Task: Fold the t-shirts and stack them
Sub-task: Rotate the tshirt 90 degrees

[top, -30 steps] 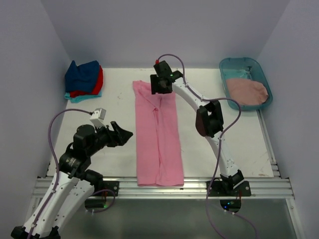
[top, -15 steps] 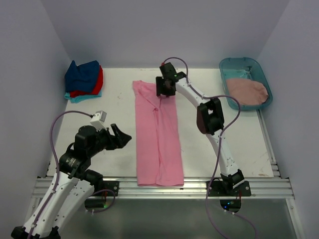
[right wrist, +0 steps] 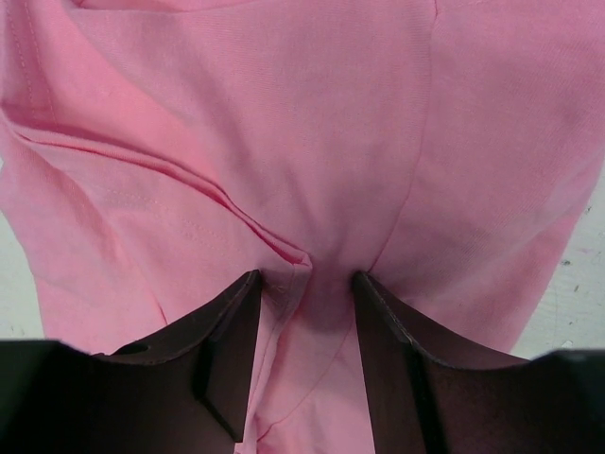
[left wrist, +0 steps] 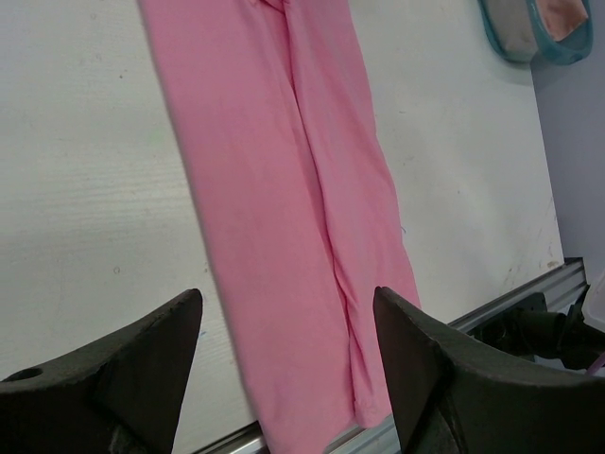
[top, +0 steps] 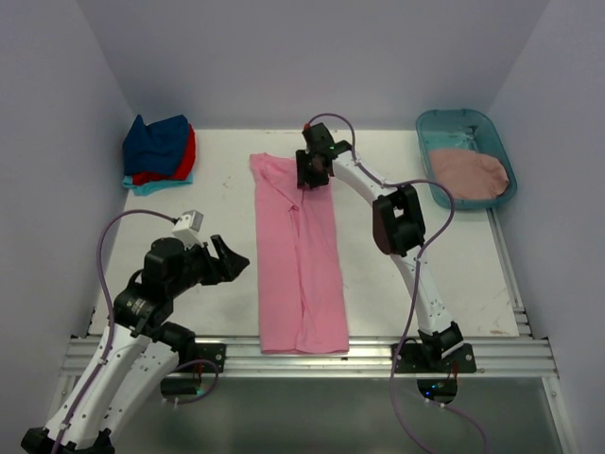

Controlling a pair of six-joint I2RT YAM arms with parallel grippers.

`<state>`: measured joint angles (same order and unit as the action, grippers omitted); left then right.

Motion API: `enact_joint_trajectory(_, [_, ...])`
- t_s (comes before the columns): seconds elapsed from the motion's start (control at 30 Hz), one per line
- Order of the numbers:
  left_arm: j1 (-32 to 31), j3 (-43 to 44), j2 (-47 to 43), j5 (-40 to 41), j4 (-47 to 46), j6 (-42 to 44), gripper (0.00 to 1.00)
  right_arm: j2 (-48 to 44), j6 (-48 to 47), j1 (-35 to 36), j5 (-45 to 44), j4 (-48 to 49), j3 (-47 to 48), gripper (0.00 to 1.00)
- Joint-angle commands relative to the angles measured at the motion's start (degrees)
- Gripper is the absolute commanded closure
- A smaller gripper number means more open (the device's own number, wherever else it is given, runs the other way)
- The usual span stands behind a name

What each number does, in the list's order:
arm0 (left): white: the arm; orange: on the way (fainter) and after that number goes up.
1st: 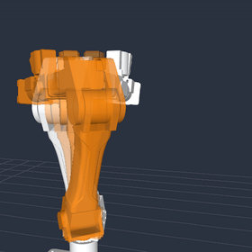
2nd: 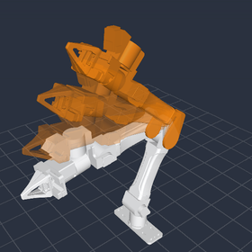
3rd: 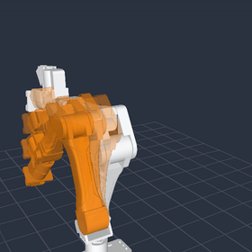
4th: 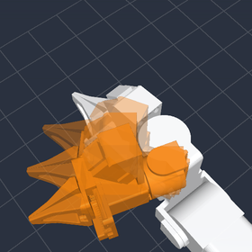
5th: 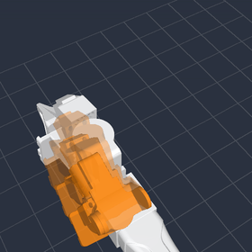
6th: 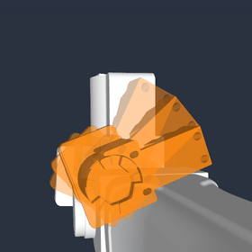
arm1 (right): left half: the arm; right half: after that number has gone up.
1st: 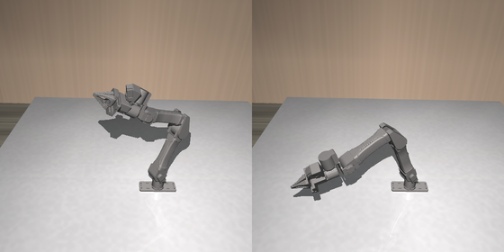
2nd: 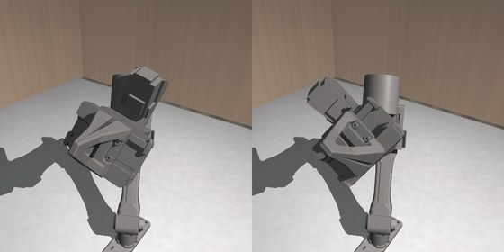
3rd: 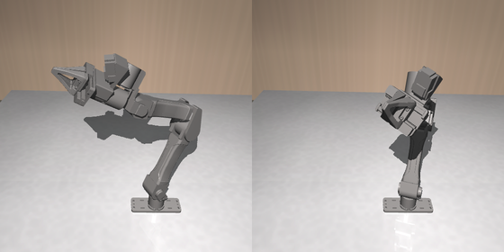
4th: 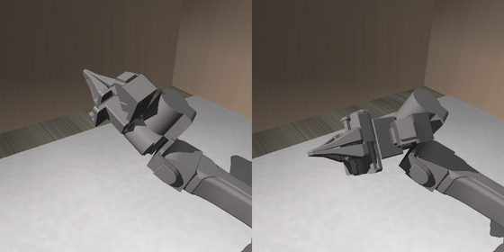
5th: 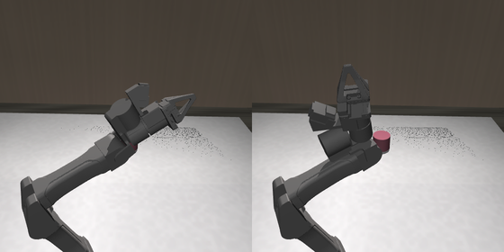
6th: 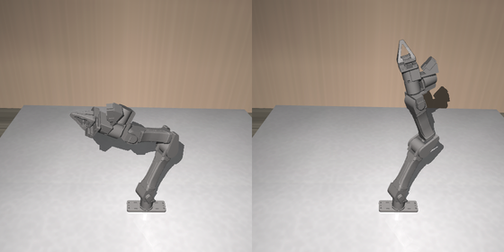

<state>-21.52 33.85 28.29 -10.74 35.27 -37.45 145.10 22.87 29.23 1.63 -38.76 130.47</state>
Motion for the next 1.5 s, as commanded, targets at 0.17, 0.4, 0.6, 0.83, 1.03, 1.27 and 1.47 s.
enact_joint_trajectory(0.17, [-0.3,-0.5,1.1,0.1,-1.8,0.2,0.24,-7.5,-2.9,0.8,1.5,2.5,-2.1,0.52])
enact_joint_trajectory(0.4, [-0.3,-0.8,1.7,-0.1,-2.4,0.2,0.24,-8.5,-5.5,2.6,0.2,2.4,-1.2,0.51])
enact_joint_trajectory(0.6, [-0.3,-0.7,1.9,0.1,-2.4,0.2,0.24,-4.7,-5.1,2.5,-1.5,-0.3,3.2,0.51])
enact_joint_trajectory(0.83, [-0.3,-0.7,1.6,-0.1,-2.3,0.3,0.24,-1.7,-4.8,2.4,-4.7,-1.1,5.2,0.51])
enact_joint_trajectory(1.03, [-0.3,-0.6,1.3,-0.1,-2.0,0.3,0.24,0.2,-4.5,2.3,-5.0,-1.1,6.1,0.51])
enact_joint_trajectory(1.27, [-0.3,-0.6,1.1,-0.2,-2.0,0.3,0.25,0.5,-4.7,2.3,-5.1,-0.8,5.7,0.53])
enact_joint_trajectory(1.47, [-0.3,-0.8,1.1,-0.1,-2.2,0.3,0.25,-0.8,-4.8,2.2,-5.4,0.3,3.6,0.73])
